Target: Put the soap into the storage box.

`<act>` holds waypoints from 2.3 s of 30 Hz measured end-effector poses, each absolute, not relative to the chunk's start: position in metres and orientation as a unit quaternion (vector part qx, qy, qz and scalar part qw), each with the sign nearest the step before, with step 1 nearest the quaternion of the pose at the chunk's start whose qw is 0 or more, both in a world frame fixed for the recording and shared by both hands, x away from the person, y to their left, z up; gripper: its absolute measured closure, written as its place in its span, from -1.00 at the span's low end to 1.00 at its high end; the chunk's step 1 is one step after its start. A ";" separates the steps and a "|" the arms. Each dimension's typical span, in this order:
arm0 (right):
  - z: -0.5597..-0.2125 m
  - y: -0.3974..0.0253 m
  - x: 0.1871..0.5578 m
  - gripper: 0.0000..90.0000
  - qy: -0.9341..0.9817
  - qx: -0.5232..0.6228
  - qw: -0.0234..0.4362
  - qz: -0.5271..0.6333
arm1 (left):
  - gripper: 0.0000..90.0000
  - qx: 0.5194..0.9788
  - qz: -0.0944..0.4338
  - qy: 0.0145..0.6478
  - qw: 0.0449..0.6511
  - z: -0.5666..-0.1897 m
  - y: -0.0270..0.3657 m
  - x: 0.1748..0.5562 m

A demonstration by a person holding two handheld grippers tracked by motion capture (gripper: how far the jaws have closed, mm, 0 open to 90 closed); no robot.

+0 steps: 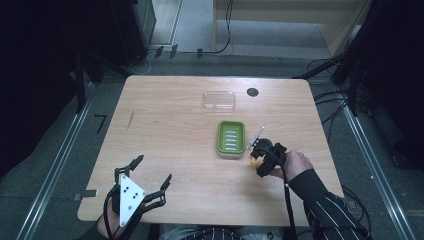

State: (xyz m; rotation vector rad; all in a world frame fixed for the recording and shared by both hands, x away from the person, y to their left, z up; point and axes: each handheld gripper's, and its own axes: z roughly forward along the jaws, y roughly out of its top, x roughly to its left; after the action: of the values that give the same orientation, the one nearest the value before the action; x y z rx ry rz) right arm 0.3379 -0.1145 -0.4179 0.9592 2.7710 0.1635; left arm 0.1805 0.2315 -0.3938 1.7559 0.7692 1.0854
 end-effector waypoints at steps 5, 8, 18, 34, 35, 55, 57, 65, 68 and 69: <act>-0.414 -0.112 0.342 -0.11 0.938 0.324 0.107 0.061 | -0.70 0.712 0.439 0.311 0.451 -0.394 0.232 0.180; -0.411 -0.111 0.344 -0.11 0.937 0.324 0.110 0.064 | -0.70 0.712 0.439 0.311 0.451 -0.394 0.232 0.181; -0.406 -0.104 0.352 -0.11 0.938 0.320 0.114 0.070 | -0.70 0.712 0.439 0.312 0.451 -0.394 0.232 0.181; -0.401 -0.095 0.368 -0.11 0.937 0.317 0.122 0.080 | -0.70 0.712 0.439 0.312 0.451 -0.394 0.232 0.181; -0.401 -0.095 0.369 -0.11 0.937 0.317 0.122 0.083 | -0.70 0.712 0.439 0.312 0.451 -0.394 0.232 0.181; -0.397 -0.078 0.395 -0.11 0.937 0.312 0.123 0.094 | -0.70 0.711 0.439 0.313 0.452 -0.394 0.232 0.181; -0.397 -0.076 0.398 -0.11 0.937 0.311 0.124 0.096 | -0.70 0.710 0.439 0.313 0.452 -0.394 0.232 0.181; -0.399 -0.069 0.407 -0.11 0.939 0.308 0.123 0.095 | -0.70 0.710 0.439 0.313 0.453 -0.394 0.233 0.180; -0.400 -0.067 0.410 -0.11 0.938 0.310 0.120 0.096 | -0.70 0.711 0.439 0.312 0.452 -0.394 0.233 0.180; -0.400 -0.066 0.411 -0.11 0.939 0.308 0.120 0.096 | -0.70 0.711 0.439 0.312 0.452 -0.394 0.233 0.180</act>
State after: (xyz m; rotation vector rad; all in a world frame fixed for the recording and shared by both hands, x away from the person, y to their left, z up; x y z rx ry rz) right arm 0.4112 -0.0663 -0.4004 0.9000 2.7430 0.2813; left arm 0.1804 0.2328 -0.3940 1.7559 0.7715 1.0840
